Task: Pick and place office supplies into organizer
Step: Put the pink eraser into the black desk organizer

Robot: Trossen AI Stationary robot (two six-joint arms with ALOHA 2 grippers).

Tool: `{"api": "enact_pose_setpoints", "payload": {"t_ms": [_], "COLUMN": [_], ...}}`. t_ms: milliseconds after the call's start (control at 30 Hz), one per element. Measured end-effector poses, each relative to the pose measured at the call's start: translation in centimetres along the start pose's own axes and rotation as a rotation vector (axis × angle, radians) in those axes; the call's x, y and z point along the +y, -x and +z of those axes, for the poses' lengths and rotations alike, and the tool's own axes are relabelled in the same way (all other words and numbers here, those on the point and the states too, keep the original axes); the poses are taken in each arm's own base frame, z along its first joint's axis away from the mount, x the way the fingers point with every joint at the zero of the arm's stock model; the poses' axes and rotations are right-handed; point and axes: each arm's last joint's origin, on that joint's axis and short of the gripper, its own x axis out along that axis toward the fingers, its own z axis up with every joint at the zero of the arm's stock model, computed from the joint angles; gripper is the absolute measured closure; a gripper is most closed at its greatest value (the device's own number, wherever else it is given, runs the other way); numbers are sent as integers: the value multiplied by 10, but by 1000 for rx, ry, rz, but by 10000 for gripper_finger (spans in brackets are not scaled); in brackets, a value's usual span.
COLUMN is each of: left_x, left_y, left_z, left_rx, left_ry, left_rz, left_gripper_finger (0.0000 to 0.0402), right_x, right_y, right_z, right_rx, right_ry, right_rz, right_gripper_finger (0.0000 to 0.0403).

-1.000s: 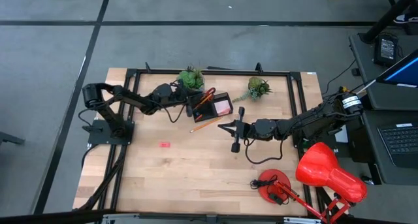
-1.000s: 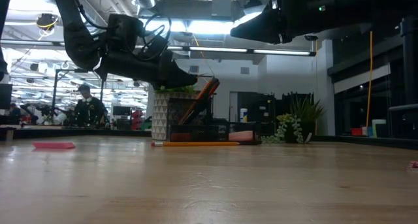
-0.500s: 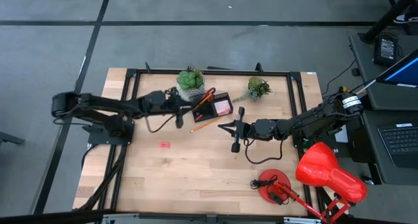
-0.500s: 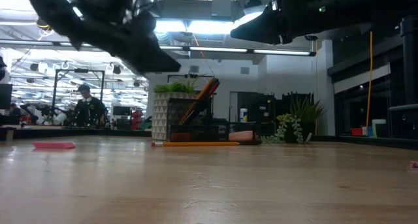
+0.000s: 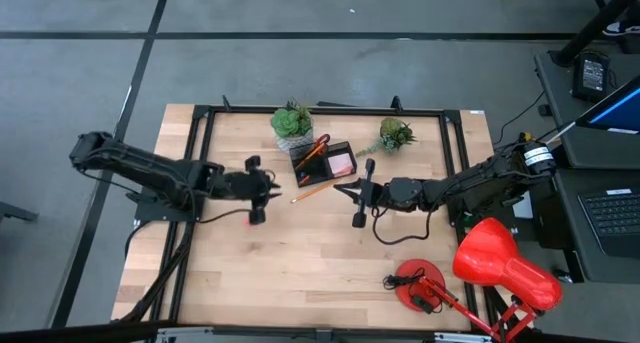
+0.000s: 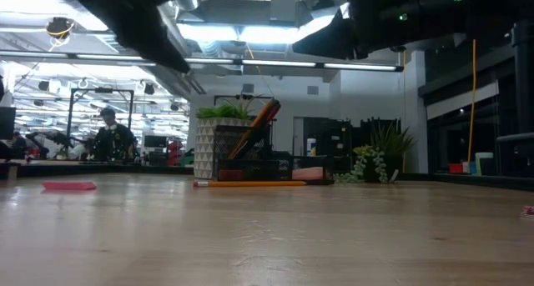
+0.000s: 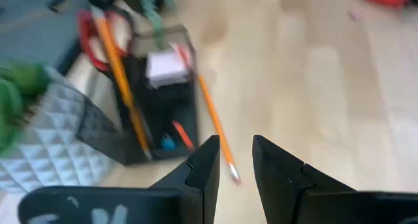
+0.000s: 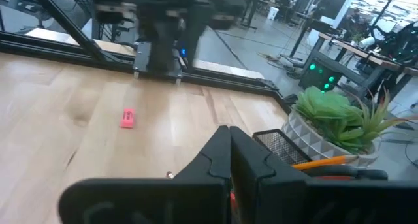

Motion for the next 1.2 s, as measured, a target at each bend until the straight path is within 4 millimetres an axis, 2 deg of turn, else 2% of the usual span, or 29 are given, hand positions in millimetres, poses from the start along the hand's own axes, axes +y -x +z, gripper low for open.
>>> {"api": "enact_pose_setpoints", "payload": {"t_ms": [267,567,867,1000,1200], "left_x": [-39,-77,-88,-89,-86], "left_y": [14,24,32,26,12], "left_z": [5,-10,-25,-32,-53], "left_rx": [282,514,599,631,773], "left_ry": [-53,-91,-146,-146,-109], "left_rz": [-53,-82,-42,-22,-9], "left_gripper_finger": [316,315,296,274,254], "right_x": [0,8,23,30,37], "right_y": [0,3,10,11,12], "right_z": [-1,1,4,2,-2], "right_rx": [8,2,-4,6,22], "right_ry": [-112,-179,-231,-250,-289], "right_rz": [2,31,86,107,127], "right_gripper_finger": [398,398,398,398,398]}}
